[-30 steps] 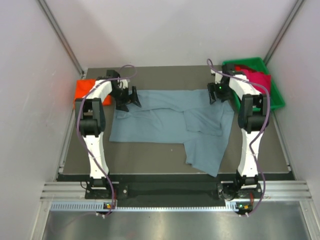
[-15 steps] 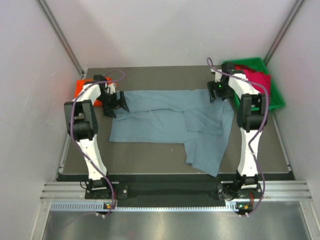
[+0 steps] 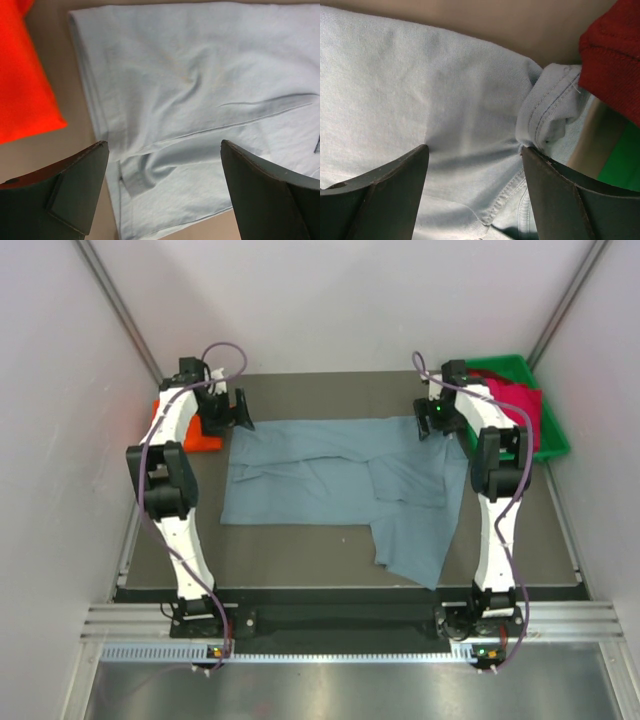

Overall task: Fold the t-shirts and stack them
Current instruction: Fold the tshirt

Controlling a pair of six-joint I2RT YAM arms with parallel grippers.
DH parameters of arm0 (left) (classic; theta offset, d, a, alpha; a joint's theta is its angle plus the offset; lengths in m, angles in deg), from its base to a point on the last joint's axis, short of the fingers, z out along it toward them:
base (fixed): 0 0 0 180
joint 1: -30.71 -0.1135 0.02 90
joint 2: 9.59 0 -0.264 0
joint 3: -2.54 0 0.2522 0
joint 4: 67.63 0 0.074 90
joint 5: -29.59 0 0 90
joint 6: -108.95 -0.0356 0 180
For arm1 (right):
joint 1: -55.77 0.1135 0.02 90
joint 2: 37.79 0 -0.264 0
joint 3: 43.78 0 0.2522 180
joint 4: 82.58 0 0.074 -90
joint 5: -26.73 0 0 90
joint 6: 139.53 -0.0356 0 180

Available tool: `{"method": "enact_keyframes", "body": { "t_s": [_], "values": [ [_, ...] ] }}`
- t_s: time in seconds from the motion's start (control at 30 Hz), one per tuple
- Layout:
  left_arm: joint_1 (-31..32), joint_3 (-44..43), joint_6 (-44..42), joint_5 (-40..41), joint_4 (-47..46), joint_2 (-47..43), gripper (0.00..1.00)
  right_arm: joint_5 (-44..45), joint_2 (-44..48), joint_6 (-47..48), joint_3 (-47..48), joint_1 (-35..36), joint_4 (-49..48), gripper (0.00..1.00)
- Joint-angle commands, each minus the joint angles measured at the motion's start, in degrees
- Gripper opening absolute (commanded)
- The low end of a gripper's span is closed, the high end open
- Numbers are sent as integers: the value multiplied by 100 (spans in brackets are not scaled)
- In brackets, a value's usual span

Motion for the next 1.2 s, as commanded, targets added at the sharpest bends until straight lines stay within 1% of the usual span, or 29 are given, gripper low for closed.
{"method": "enact_keyframes", "body": {
  "t_s": [0.0,0.13,0.27,0.3,0.6,0.8,0.93,1.17],
  "values": [
    [167,-103,-76,-162,-46,289,98,70,-7,101,109,51,-268,76],
    [203,-357,-119,-311,-126,579,93,79,37,101,109,77,-268,77],
    [211,-771,-137,-461,-231,896,82,96,134,119,4,113,-268,77],
    [220,-850,-137,-426,-249,1018,81,87,151,119,-31,113,-277,77],
    [256,-1149,-76,197,-266,1616,86,158,143,119,-58,139,-277,77],
    [264,-1438,47,119,-354,1933,86,70,28,40,56,157,-286,78],
    [273,-1764,30,408,-433,2162,87,35,-59,-92,319,148,-347,78],
    [264,-2204,4,558,-618,2548,88,-1,-393,-163,1066,122,-435,79]
  ]
}}
